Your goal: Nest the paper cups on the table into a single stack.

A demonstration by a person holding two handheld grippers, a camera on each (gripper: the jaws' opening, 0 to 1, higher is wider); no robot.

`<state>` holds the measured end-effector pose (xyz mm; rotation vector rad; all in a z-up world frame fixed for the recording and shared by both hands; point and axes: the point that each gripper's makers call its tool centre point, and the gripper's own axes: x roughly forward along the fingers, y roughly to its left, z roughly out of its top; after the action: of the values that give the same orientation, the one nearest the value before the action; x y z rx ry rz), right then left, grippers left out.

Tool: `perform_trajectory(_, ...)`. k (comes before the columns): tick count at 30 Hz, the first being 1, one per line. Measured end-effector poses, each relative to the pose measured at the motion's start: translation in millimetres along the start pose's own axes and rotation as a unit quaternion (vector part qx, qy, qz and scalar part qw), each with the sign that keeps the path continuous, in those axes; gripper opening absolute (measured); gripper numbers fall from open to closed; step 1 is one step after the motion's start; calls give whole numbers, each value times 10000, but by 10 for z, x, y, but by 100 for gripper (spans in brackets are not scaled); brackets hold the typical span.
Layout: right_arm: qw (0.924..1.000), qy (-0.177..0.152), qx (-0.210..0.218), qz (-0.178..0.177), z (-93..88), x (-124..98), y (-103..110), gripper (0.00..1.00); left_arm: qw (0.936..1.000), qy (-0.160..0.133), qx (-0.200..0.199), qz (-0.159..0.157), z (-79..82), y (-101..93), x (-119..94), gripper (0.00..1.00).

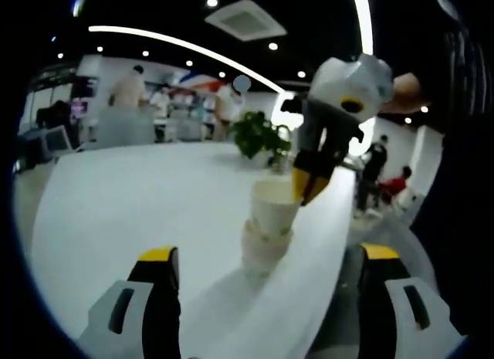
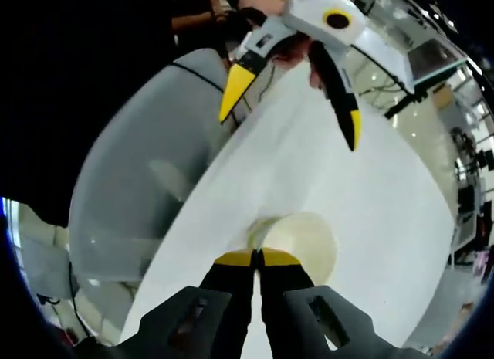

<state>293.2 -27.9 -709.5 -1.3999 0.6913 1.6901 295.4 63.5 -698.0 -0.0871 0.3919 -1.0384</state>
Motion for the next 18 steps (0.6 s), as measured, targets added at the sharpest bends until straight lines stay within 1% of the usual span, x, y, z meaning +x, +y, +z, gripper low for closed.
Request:
perform_trajectory(3,10000,-7,7,2,0,33,2,0,10000,11,-8,-11,-9,-11,4,94)
perform_trajectory(5,10000,52,-27,52,-32,80,17,0,10000,-1,-24,-7,-12,-9,4,94)
perform_trajectory(7,9999,111,34,85,-63,113,18,0,10000,16,-33,-5,-23,-7,4,94)
perform_trajectory(10,9997,68,178,148,-64,163,29,0,10000,3,-38,5,-24,0,-4,94)
perform_trajectory(18,9994,34,245,237,-94,244,61,0,9999,8,-94,55,-48,26,-29,94)
